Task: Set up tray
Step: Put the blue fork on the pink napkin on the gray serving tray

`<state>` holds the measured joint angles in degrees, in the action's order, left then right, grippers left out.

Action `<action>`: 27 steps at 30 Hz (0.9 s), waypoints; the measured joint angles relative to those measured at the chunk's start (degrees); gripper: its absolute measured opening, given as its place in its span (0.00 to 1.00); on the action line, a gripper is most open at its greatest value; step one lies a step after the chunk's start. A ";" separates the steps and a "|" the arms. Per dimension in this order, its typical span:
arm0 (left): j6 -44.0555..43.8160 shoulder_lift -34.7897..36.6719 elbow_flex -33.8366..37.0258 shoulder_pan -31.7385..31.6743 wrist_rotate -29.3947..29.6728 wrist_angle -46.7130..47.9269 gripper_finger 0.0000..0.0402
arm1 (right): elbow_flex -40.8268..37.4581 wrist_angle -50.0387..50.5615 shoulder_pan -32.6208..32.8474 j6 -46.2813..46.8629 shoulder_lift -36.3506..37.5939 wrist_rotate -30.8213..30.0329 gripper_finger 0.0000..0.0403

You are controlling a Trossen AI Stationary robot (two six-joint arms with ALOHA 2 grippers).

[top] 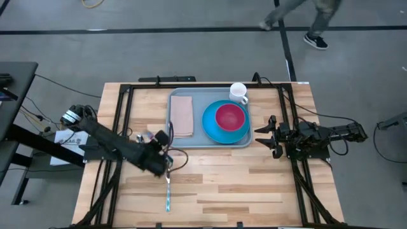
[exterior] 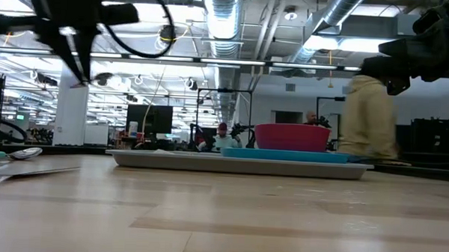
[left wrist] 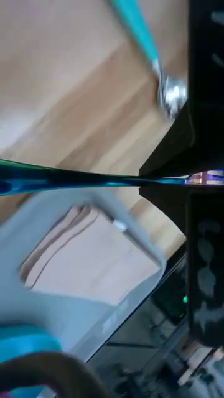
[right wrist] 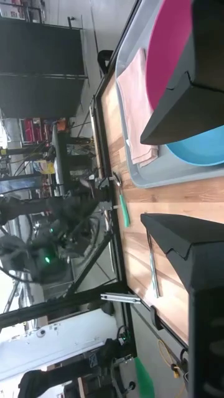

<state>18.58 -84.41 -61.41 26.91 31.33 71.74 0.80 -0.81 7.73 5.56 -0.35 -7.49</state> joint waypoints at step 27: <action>71.67 -0.08 4.66 -43.69 -3.44 -30.03 0.00 | 0.00 -0.01 0.02 0.00 0.01 0.00 0.45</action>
<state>90.25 -84.49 -56.75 -16.78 27.88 41.71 0.80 -0.82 7.75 5.56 -0.34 -7.49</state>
